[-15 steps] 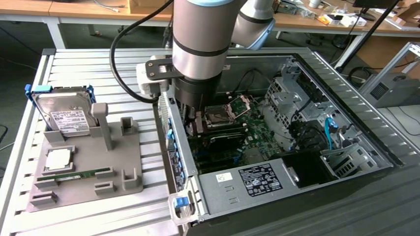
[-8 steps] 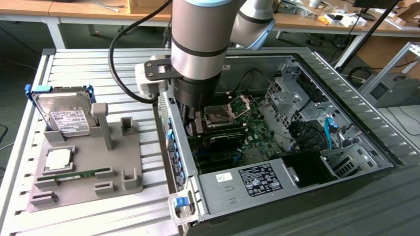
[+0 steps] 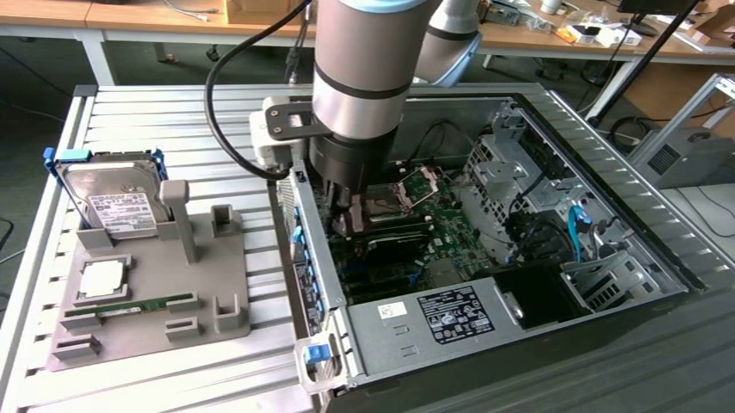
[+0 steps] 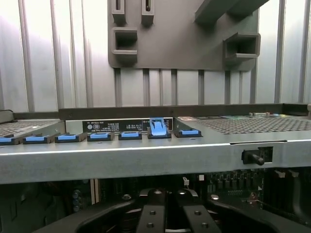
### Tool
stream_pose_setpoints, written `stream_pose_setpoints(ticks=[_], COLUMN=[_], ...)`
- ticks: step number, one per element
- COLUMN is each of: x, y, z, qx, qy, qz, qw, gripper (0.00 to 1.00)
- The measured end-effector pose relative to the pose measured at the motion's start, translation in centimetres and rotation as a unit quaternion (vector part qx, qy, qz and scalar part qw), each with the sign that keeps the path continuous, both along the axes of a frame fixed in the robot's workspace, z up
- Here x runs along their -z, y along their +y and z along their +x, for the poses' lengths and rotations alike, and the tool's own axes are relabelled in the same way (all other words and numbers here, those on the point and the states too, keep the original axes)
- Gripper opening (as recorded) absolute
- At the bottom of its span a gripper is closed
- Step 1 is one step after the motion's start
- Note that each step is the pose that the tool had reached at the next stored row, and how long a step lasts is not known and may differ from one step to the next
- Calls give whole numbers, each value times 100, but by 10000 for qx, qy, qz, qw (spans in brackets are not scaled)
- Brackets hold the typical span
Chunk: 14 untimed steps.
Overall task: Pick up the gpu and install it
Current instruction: 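Press down on the gpu until it lock into place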
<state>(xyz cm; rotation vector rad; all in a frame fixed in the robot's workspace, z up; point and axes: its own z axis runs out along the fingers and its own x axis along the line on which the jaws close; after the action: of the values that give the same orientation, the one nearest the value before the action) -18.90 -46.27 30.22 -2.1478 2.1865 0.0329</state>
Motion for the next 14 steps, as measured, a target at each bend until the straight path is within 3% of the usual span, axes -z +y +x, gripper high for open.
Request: stream_pose_setpoints(ticks=[14], x=[0], y=[0], z=[409], qx=[0], qy=[0], qz=[0], qw=[10000], gripper=[11])
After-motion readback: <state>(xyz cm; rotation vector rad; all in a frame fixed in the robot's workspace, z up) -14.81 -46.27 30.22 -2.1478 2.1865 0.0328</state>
